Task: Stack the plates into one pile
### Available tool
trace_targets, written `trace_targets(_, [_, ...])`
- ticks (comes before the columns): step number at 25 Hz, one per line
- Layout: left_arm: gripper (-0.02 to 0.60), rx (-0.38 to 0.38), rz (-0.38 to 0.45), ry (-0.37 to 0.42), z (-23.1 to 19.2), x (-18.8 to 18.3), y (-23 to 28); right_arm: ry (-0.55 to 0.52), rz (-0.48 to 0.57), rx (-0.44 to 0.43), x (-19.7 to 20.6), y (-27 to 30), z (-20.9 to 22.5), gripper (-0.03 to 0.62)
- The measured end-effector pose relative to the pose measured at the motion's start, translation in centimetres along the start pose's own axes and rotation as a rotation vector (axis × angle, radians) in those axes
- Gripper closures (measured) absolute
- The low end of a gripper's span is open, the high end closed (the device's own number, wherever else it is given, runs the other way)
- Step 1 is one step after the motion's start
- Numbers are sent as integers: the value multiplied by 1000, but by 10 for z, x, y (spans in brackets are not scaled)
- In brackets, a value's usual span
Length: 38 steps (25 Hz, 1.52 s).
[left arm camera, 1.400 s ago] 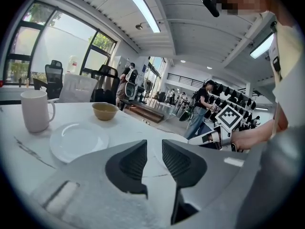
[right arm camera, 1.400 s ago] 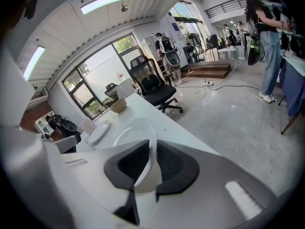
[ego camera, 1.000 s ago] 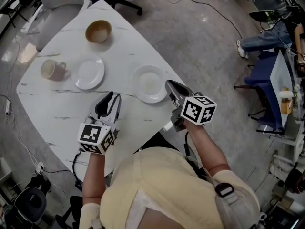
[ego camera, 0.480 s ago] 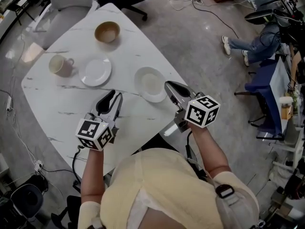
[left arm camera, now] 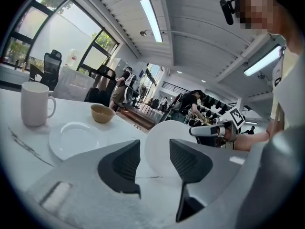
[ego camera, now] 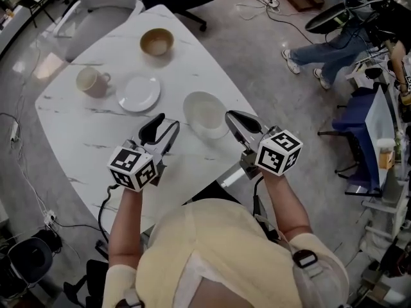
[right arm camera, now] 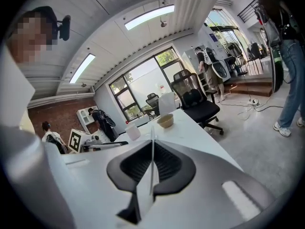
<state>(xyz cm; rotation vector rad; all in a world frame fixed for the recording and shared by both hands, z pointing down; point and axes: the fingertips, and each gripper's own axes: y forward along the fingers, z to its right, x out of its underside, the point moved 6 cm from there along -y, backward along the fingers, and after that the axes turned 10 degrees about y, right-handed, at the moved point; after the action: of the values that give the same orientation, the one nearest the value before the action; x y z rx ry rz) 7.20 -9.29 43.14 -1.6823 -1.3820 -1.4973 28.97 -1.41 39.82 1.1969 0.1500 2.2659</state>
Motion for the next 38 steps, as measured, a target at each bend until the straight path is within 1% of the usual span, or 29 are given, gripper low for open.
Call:
trace_targets(7, [342,-21,4,-11,-9,2,-11,-44,-19,-96,-5,10,-27,579])
trace_targets(11, [337,-17,15,-40,-12,1,-13,-56,-32,-154,-6,19,-42,579])
trace_targets(18, [319,-34,17,-64,-18,5,-19,-72,-55,-237,-6,30,-66,579])
trace_targets(24, [321,-52,31,-44,-20,4,-31,-73,-69,-293,-7,46,-76,579])
trace_targets(31, [322,-103,35,-34,-20,-1,-52,-46,-79,-331,-7,55,-84,579])
trace_targets(34, [324,-144,53,-31,-26,-3,-63,-36,-87,-343,-5,66,-87,579])
trace_targets(35, [336,-160,62,-30,-28,-4,-67,-36,-91,-347,-5,70,-88,578])
trace_targets(38, [339,-200,78,-30,-32,-6,-74,-48,-97,-350,-6,81,-90,577])
